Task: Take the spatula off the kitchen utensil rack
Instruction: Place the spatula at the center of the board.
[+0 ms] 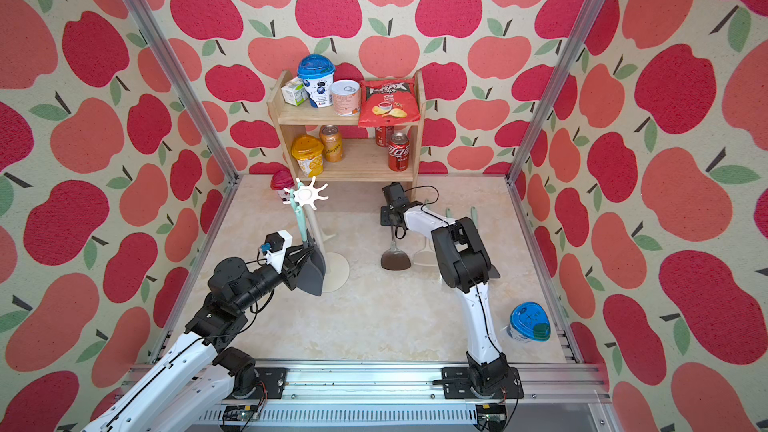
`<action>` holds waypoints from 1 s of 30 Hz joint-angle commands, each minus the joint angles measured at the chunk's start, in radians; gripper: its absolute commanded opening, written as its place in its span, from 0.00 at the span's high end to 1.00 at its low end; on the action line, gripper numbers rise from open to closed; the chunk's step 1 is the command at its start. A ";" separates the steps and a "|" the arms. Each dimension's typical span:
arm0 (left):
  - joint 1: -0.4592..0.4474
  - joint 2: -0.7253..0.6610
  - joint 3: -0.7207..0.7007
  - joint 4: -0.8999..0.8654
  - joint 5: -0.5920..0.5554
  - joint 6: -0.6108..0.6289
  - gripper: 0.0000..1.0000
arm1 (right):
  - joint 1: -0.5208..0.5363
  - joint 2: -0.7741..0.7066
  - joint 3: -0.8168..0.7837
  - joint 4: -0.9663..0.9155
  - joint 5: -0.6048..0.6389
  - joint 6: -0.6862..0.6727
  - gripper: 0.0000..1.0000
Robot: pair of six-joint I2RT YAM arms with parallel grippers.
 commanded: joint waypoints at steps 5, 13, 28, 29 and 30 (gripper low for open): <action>0.003 -0.048 -0.045 -0.084 0.014 -0.010 1.00 | 0.026 -0.055 -0.007 -0.007 -0.021 0.000 0.74; 0.002 -0.070 -0.044 -0.084 0.011 -0.012 1.00 | 0.060 -0.198 -0.113 0.042 -0.025 -0.032 0.72; 0.004 -0.082 -0.041 -0.078 0.014 -0.009 1.00 | 0.101 -0.679 -0.594 0.394 -0.398 -0.127 0.56; 0.005 -0.082 -0.039 -0.078 0.014 -0.009 1.00 | 0.104 -0.702 -0.612 0.415 -0.435 -0.135 0.55; 0.004 -0.081 -0.036 -0.079 0.014 -0.011 1.00 | 0.112 -0.726 -0.629 0.435 -0.479 -0.147 0.54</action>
